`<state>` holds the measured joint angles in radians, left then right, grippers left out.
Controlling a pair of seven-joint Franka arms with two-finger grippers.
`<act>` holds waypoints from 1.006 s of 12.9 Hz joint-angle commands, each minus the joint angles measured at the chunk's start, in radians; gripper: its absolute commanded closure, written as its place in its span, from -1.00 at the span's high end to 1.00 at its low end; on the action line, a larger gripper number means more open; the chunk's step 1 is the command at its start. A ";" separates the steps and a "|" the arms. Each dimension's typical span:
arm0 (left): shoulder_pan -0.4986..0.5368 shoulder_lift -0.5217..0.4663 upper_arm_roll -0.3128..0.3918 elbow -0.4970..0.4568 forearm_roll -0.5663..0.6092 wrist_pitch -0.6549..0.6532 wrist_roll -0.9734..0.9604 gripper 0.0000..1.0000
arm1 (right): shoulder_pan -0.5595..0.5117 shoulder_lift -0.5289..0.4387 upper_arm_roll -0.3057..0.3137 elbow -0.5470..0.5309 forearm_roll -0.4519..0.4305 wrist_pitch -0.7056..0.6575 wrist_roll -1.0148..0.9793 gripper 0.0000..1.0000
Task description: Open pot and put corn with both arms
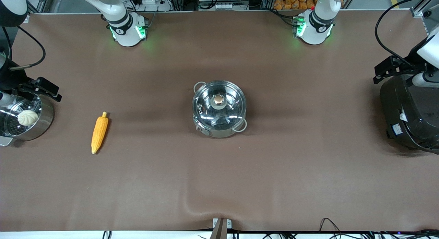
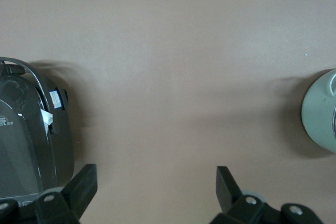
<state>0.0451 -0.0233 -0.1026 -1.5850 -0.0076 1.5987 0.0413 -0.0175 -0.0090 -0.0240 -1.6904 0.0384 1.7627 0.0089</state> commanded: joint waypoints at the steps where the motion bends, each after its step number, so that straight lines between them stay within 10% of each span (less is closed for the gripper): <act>1: 0.009 -0.010 -0.008 -0.003 -0.003 -0.017 -0.003 1.00 | -0.010 -0.017 0.001 0.005 0.012 -0.012 -0.012 1.00; 13: 0.050 0.074 0.000 0.034 -0.035 -0.010 -0.014 1.00 | -0.016 -0.008 -0.002 0.003 0.011 -0.006 -0.012 1.00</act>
<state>0.0921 0.0399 -0.0946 -1.5881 -0.0165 1.5994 0.0376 -0.0239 -0.0093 -0.0304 -1.6857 0.0384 1.7601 0.0088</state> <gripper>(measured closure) 0.000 0.000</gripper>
